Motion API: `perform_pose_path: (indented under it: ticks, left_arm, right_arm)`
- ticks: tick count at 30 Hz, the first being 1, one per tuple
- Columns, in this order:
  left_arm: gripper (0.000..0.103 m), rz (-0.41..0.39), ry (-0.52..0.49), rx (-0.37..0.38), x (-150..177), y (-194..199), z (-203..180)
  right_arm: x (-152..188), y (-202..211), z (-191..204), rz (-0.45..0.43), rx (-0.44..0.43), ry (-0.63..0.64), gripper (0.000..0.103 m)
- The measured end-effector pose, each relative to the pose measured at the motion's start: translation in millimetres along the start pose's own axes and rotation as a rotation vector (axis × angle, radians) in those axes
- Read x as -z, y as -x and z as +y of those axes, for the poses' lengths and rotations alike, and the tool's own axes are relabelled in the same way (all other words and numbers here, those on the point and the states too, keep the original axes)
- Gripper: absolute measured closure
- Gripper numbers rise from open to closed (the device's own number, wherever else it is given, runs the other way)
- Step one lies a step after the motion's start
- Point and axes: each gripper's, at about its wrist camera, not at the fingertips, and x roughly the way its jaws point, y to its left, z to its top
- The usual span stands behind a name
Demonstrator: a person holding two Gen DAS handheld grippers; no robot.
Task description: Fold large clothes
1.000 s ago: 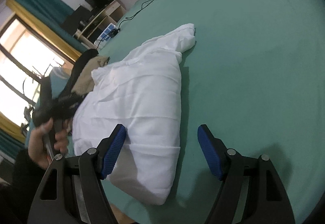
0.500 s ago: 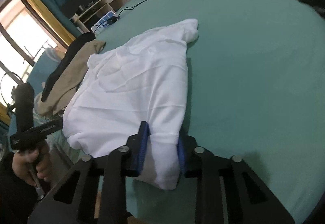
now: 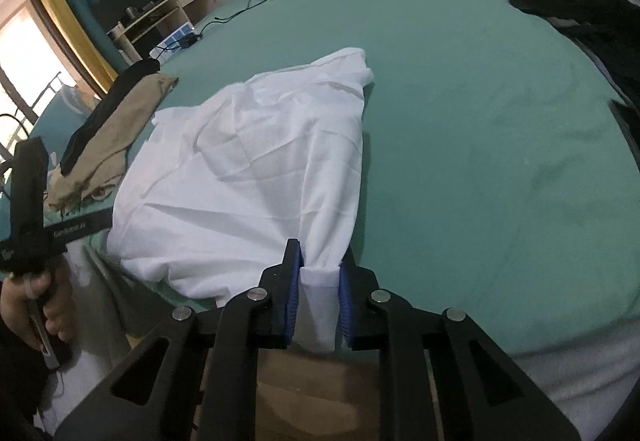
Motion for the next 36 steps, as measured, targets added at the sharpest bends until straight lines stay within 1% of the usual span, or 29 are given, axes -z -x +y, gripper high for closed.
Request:
perform_pose_path:
  ticks: [4,7,9,11,12,14,15,16,17,18,20,21,22,25,26,27,29,31,32,34,35,36]
  left_arm:
    - [0.095,0.046,0.021,-0.022,4.7,-6.2,6.2]
    - [0.094,0.057,0.054,-0.013,5.0,-4.2,14.7]
    - [0.089,0.066,0.073,-0.014,5.2,-3.1,17.7]
    - [0.084,0.064,0.091,-0.02,9.4,1.4,22.4]
    - [0.083,0.059,0.102,-0.013,9.3,4.1,24.2]
    - [0.081,0.041,0.136,0.018,11.5,12.2,28.6]
    - [0.074,0.025,0.152,0.031,13.0,17.9,32.2]
    - [0.069,0.006,0.164,0.037,9.9,20.4,30.4]
    - [0.062,-0.016,0.175,0.043,6.9,26.4,34.3]
    - [0.06,-0.036,0.184,0.048,4.3,31.7,36.7]
    - [0.058,-0.06,0.192,0.042,-1.7,36.5,35.9]
    - [0.054,-0.072,0.194,0.033,-6.6,38.4,38.2]
    - [0.053,-0.079,0.195,0.028,-12.1,36.9,38.0]
    - [0.052,-0.092,0.205,0.031,-20.6,35.3,44.1]
    - [0.049,-0.094,0.208,0.042,-26.3,30.4,42.8]
    - [0.043,-0.09,0.213,0.053,-29.0,26.3,45.0]
    - [0.042,-0.041,0.275,0.081,-33.3,8.7,55.0]
    - [0.041,-0.023,0.337,0.102,-33.0,-5.6,65.4]
    - [0.04,-0.019,0.357,0.115,-32.6,-11.7,69.0]
    - [0.032,-0.033,0.39,0.154,-31.7,-17.7,71.5]
    - [0.026,-0.051,0.413,0.195,-30.9,-17.8,73.4]
    - [0.025,-0.061,0.432,0.236,-30.0,-17.9,74.9]
  right_arm:
    - [6.2,-0.5,-3.6,0.001,0.017,-0.021,0.087]
    - [3.8,-1.9,-2.1,0.002,0.022,-0.022,0.086]
    - [3.8,-3.0,-1.0,0.003,0.027,-0.018,0.086]
    - [4.1,-3.2,-1.0,0.007,0.023,-0.022,0.082]
    - [5.1,-2.6,-0.9,0.009,0.023,-0.021,0.08]
    - [4.8,-2.9,-0.5,0.013,0.031,-0.021,0.072]
    - [4.5,-2.7,-0.6,0.015,0.034,-0.025,0.07]
    - [4.1,-1.7,-1.5,0.017,0.033,-0.031,0.067]
    - [3.4,-0.5,-2.4,0.017,0.03,-0.038,0.063]
    - [3.5,0.4,-2.0,0.017,0.028,-0.042,0.061]
    - [1.9,2.1,-2.8,0.017,0.018,-0.051,0.053]
    - [1.3,3.1,-3.0,0.015,0.014,-0.054,0.051]
    - [0.2,4.8,-3.4,0.009,0.007,-0.055,0.049]
    - [-3.5,11.0,-2.4,-0.016,-0.011,-0.054,0.045]
    - [-4.8,13.0,-3.1,-0.024,-0.015,-0.053,0.043]
    - [-6.5,15.7,-3.7,-0.037,-0.023,-0.051,0.042]
    - [-8.1,18.1,-5.2,-0.051,-0.038,-0.055,0.04]
    - [-9.8,19.7,-8.7,-0.067,-0.067,-0.071,0.039]
    - [-9.4,19.4,-9.2,-0.068,-0.074,-0.074,0.039]
    - [-8.4,16.4,-10.2,-0.063,-0.082,-0.077,0.039]
    - [-8.1,14.4,-10.7,-0.06,-0.087,-0.078,0.039]
    - [-8.5,11.2,-11.6,-0.056,-0.091,-0.078,0.039]
